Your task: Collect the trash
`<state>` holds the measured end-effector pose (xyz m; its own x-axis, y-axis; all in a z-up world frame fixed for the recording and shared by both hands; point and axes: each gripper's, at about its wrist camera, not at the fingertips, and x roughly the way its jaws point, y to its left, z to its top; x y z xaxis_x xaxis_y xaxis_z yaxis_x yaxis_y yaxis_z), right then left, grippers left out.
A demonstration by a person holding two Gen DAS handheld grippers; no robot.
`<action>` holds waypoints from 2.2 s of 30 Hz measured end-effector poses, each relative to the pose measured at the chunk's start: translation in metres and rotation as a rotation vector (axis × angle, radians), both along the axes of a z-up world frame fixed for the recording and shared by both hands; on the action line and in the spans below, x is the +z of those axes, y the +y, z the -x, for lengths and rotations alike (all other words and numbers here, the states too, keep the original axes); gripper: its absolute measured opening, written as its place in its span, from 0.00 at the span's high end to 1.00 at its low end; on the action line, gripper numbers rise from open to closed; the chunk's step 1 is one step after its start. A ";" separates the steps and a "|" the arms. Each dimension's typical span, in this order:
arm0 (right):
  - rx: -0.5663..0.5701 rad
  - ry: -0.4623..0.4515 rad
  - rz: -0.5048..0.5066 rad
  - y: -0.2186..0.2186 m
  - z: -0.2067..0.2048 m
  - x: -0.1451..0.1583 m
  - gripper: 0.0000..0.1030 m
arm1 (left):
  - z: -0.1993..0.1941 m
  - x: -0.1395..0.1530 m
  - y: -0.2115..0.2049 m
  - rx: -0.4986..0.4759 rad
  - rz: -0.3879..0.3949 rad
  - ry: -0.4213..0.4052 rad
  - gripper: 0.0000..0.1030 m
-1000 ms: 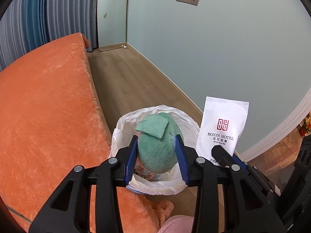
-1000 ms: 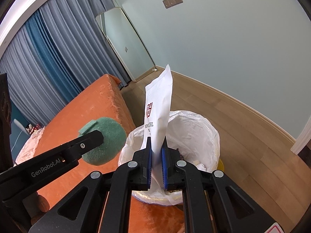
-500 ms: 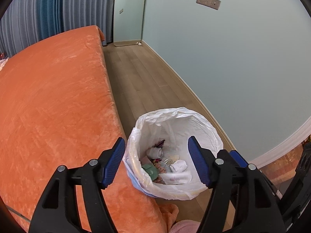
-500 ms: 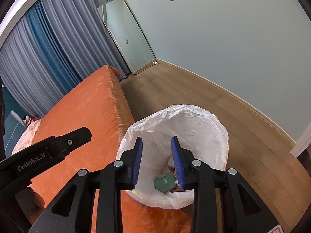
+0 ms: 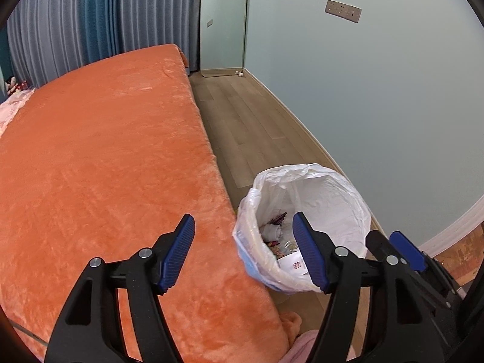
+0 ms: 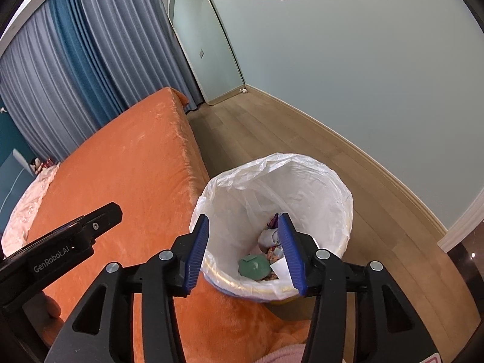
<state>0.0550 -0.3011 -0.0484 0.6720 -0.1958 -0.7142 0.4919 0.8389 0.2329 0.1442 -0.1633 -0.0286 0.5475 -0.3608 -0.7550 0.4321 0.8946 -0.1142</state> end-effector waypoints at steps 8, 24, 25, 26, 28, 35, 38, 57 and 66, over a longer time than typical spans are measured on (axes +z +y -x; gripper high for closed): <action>0.009 0.092 0.099 0.026 0.006 -0.004 0.42 | 0.015 -0.002 0.028 0.038 -0.030 -0.003 0.38; 0.001 0.155 0.121 0.044 0.027 -0.010 0.18 | 0.038 -0.017 0.058 0.085 -0.089 -0.005 0.25; 0.003 0.154 0.124 0.044 0.028 -0.010 0.18 | 0.039 -0.017 0.058 0.086 -0.092 -0.010 0.21; 0.004 0.152 0.130 0.045 0.029 -0.010 0.17 | 0.041 -0.017 0.057 0.088 -0.097 -0.020 0.20; 0.009 0.148 0.138 0.045 0.030 -0.009 0.10 | 0.044 -0.017 0.056 0.087 -0.106 -0.034 0.15; 0.012 0.155 0.141 0.043 0.036 -0.013 0.07 | 0.047 -0.020 0.050 0.078 -0.128 -0.045 0.14; 0.008 0.157 0.138 0.042 0.039 -0.014 0.07 | 0.049 -0.022 0.049 0.078 -0.130 -0.047 0.13; 0.004 0.167 0.150 0.041 0.044 -0.014 0.07 | 0.048 -0.029 0.044 0.081 -0.147 -0.025 0.13; 0.001 0.178 0.156 0.041 0.046 -0.017 0.07 | 0.050 -0.032 0.044 0.088 -0.151 -0.020 0.13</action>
<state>0.0092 -0.2602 -0.0650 0.5382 -0.3125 -0.7828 0.5125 0.8587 0.0096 0.0942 -0.1195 -0.0606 0.5878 -0.1943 -0.7854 0.3522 0.9354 0.0323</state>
